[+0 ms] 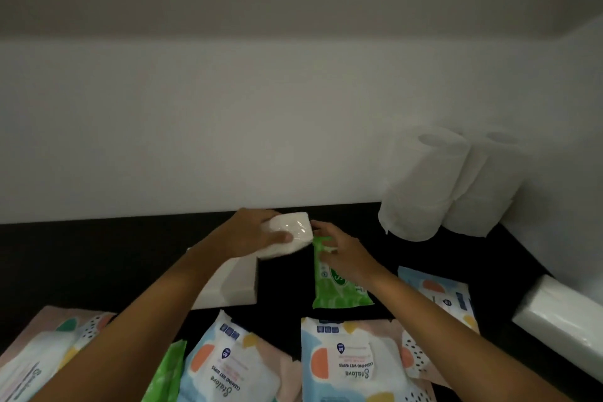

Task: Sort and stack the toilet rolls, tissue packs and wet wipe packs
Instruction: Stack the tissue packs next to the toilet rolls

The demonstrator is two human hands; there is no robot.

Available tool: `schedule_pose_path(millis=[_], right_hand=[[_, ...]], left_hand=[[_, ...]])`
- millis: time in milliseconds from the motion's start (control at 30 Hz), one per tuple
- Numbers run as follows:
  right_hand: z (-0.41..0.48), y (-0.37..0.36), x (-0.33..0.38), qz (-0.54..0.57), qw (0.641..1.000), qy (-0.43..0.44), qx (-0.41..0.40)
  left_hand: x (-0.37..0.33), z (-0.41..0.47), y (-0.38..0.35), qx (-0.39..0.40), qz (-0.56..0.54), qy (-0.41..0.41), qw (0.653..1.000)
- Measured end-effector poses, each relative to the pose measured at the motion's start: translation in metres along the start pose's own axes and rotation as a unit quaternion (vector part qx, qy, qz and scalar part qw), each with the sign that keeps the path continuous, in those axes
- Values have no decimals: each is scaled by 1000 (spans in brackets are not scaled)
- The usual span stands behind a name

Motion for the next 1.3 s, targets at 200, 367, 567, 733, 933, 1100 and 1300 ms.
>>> schedule_pose_path(millis=[200, 367, 567, 733, 933, 1100, 1300], right_hand=[[4, 16, 28, 22, 997, 73, -33], [-8, 63, 29, 60, 994, 60, -67], [-39, 124, 15, 31, 972, 61, -224], [-45, 128, -30, 25, 969, -18, -246], [-49, 119, -74, 64, 972, -66, -214], [-54, 119, -89, 46, 971, -101, -209], [-41, 105, -85, 59, 974, -125, -181]], left_hand=[[-2, 3, 7, 12, -314, -17, 949], [-24, 16, 8, -4, -454, -55, 889], [-61, 47, -35, -5, -617, -100, 780], [-68, 69, -82, -29, -614, -44, 787], [-66, 91, -124, -8, -559, 58, 827], [-63, 100, -146, 4, -561, 80, 824], [-49, 95, -127, -38, -457, 103, 883]])
Point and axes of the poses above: each hand's wrist, its own z-axis towards the middle knuckle, its own y-axis out of the back of the hand, x = y × z, the point moved 10 cm from there along z, towards the middle knuckle, and after that the axes turned 15 degrees about x, right-handed, at the moved point
